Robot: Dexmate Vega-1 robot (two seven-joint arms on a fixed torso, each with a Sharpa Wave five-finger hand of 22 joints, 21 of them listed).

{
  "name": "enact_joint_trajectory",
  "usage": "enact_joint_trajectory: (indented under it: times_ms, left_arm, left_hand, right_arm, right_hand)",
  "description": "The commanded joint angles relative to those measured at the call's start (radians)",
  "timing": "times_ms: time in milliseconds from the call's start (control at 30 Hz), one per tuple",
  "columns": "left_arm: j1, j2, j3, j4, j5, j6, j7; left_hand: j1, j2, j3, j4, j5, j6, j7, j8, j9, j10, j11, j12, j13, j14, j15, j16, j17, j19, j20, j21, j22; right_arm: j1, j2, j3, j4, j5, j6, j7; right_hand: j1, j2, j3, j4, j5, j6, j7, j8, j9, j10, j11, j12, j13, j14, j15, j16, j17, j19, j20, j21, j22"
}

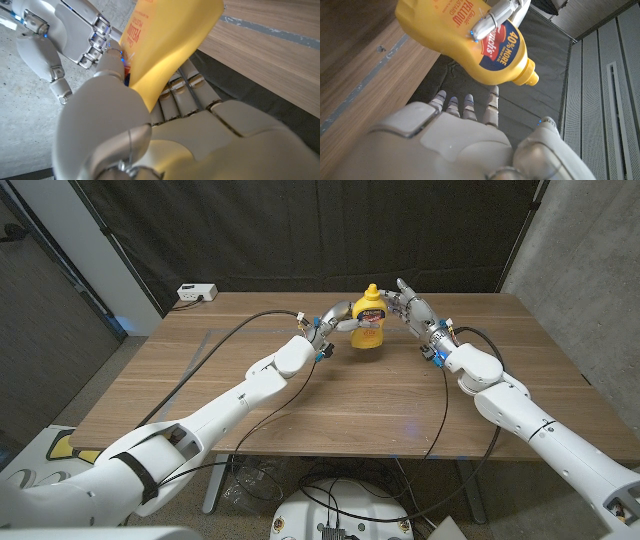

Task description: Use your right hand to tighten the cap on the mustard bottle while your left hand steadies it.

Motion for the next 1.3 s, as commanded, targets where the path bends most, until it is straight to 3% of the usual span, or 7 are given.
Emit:
enact_joint_trajectory:
  times_ms: [33,467,733,1300]
  left_arm:
    - [-0.001,-0.004,0.010,-0.001,-0.008,-0.002,-0.034]
    - [-0.016,-0.024,0.019,0.032,-0.005,0.003,-0.038]
    - [-0.011,-0.023,0.016,0.027,-0.003,0.011,-0.021]
    - [-0.014,-0.025,0.013,0.032,-0.005,0.026,-0.009]
  left_hand:
    - [0.014,0.034,0.181,0.169,-0.001,0.063,0.035,0.003,0.003,0.024,-0.014,0.005,0.003,0.008,-0.006,0.006,0.004,-0.003,0.003,-0.001,0.003]
    - [0.010,0.033,0.187,0.168,-0.001,0.063,0.037,0.001,0.003,0.023,-0.013,0.004,0.003,0.007,-0.004,0.005,0.004,-0.003,0.003,-0.002,0.003]
    - [0.009,0.032,0.191,0.168,-0.001,0.063,0.036,0.000,0.004,0.021,-0.011,0.003,0.003,0.006,-0.003,0.005,0.004,-0.004,0.003,-0.004,0.003]
    - [0.004,0.030,0.200,0.167,-0.001,0.065,0.037,-0.002,0.004,0.022,-0.012,0.003,0.003,0.007,-0.003,0.005,0.004,-0.004,0.004,-0.006,0.003]
  right_arm:
    - [0.035,0.006,-0.020,0.010,-0.006,-0.016,0.020]
    - [0.023,-0.005,-0.007,-0.002,0.004,-0.007,0.019]
    - [0.024,-0.001,-0.009,0.017,0.012,-0.004,0.028]
    - [0.013,0.000,0.001,0.019,0.019,0.004,0.016]
  right_hand:
    - [0.009,-0.002,0.000,-0.001,-0.001,0.014,-0.013,0.008,0.001,-0.004,0.003,-0.001,0.004,-0.053,0.006,-0.001,0.002,-0.214,0.009,-0.001,0.000]
    - [0.010,0.002,0.000,-0.002,-0.001,0.045,-0.032,0.021,0.000,-0.005,0.000,0.000,0.004,-0.052,0.006,0.001,0.001,-0.213,0.012,-0.001,0.000]
    - [0.016,0.008,0.003,-0.004,-0.001,0.096,-0.048,0.043,0.003,0.000,0.001,0.003,0.004,-0.048,0.006,0.004,0.001,-0.212,0.015,-0.001,0.000]
    - [0.015,0.012,0.002,-0.004,-0.001,0.186,-0.054,0.081,0.013,0.014,-0.003,0.010,0.004,-0.042,0.006,0.006,0.002,-0.210,0.014,0.000,0.000]
